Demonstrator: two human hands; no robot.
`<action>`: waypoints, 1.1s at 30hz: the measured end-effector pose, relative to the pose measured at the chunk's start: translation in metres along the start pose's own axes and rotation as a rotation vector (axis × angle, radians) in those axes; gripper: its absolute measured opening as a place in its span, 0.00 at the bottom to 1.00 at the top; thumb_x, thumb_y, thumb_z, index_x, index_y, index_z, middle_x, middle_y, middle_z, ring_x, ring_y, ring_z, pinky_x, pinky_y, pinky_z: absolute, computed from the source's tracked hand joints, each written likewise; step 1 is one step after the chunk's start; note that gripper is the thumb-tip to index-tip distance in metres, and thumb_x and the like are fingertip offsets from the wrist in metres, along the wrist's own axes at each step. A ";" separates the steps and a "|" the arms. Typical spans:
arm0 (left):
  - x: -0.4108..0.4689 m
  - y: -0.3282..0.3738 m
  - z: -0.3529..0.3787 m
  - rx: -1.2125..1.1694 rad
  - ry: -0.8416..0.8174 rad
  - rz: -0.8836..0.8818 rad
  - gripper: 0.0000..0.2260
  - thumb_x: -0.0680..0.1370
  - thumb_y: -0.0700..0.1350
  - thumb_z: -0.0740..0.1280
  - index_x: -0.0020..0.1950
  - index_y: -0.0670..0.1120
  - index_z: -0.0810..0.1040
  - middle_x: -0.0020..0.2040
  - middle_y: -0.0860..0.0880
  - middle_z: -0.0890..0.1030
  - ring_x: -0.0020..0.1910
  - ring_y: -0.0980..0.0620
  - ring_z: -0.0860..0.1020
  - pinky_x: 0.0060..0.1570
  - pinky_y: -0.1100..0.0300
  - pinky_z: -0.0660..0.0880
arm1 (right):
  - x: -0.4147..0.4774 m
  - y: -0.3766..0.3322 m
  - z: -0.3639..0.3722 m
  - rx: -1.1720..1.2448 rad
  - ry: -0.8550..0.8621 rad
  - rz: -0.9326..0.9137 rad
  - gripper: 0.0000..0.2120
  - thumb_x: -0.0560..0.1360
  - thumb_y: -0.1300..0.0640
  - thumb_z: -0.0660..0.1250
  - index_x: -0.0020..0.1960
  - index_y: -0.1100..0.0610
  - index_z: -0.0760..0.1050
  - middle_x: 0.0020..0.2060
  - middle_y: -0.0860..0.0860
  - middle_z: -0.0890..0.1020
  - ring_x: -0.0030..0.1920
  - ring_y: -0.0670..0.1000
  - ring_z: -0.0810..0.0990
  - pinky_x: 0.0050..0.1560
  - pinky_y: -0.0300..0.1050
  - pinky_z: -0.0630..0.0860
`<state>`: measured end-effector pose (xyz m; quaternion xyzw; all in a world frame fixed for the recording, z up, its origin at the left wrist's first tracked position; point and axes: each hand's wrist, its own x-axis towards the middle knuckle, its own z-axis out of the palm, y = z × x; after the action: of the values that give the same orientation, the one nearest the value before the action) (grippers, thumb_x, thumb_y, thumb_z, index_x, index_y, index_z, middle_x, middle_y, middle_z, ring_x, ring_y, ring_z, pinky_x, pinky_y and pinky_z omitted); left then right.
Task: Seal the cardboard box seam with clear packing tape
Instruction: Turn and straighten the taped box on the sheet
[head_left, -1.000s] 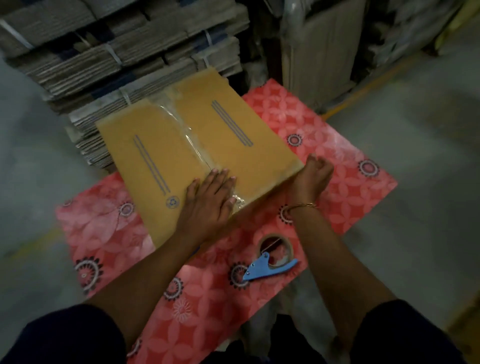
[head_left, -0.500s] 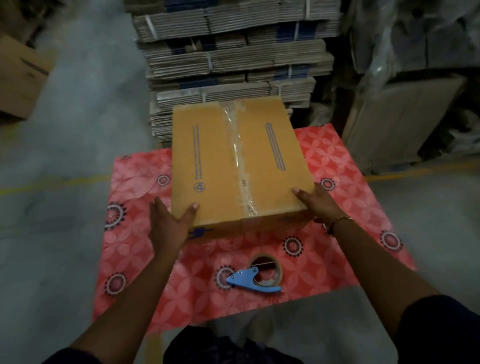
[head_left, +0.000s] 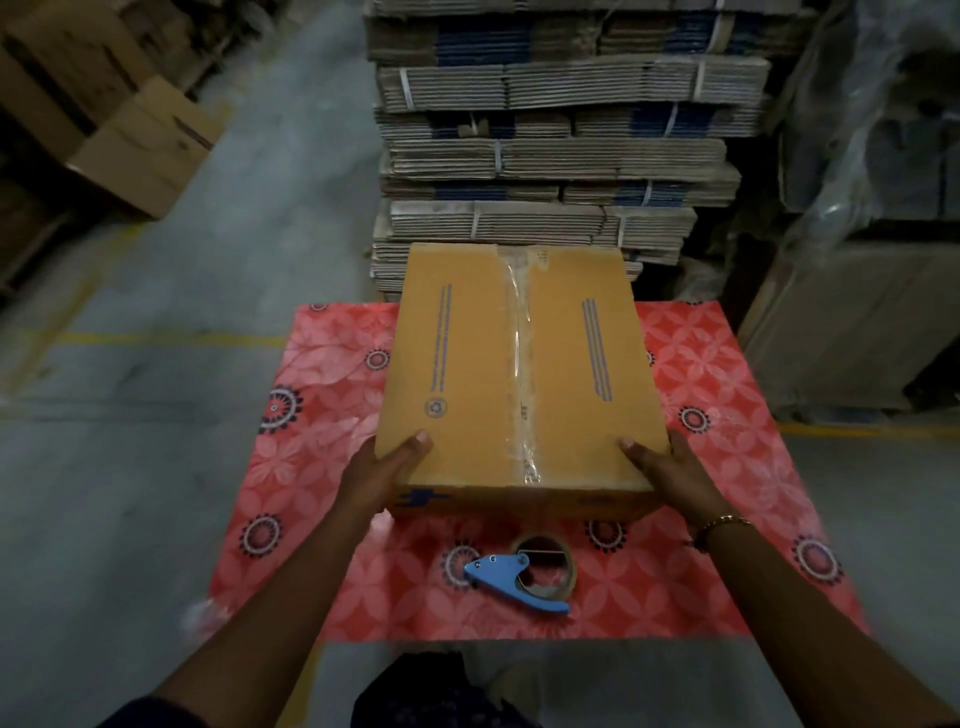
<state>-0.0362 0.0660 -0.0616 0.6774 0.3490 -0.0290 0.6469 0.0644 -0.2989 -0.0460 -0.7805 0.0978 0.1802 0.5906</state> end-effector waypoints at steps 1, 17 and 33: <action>0.000 0.001 0.002 -0.017 0.021 -0.004 0.27 0.62 0.65 0.77 0.55 0.51 0.85 0.50 0.50 0.88 0.50 0.46 0.86 0.56 0.45 0.81 | -0.001 -0.002 0.001 0.004 -0.010 -0.019 0.18 0.75 0.50 0.74 0.63 0.48 0.76 0.59 0.51 0.84 0.57 0.53 0.83 0.61 0.55 0.78; 0.046 0.018 -0.141 0.017 0.251 0.055 0.30 0.64 0.61 0.78 0.62 0.47 0.82 0.54 0.46 0.87 0.52 0.45 0.86 0.58 0.44 0.81 | 0.024 -0.050 0.146 -0.010 -0.082 -0.201 0.25 0.75 0.49 0.74 0.69 0.50 0.74 0.60 0.48 0.84 0.58 0.46 0.84 0.59 0.49 0.80; 0.058 -0.019 -0.159 0.340 0.321 0.066 0.33 0.64 0.77 0.69 0.58 0.55 0.78 0.49 0.57 0.84 0.47 0.54 0.82 0.49 0.51 0.79 | 0.016 -0.044 0.158 -0.032 -0.174 -0.059 0.23 0.75 0.41 0.71 0.68 0.32 0.69 0.59 0.29 0.81 0.58 0.35 0.81 0.53 0.32 0.78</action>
<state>-0.0674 0.2323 -0.0804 0.7836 0.4151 0.0418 0.4603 0.0687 -0.1338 -0.0508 -0.7737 0.0203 0.2315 0.5894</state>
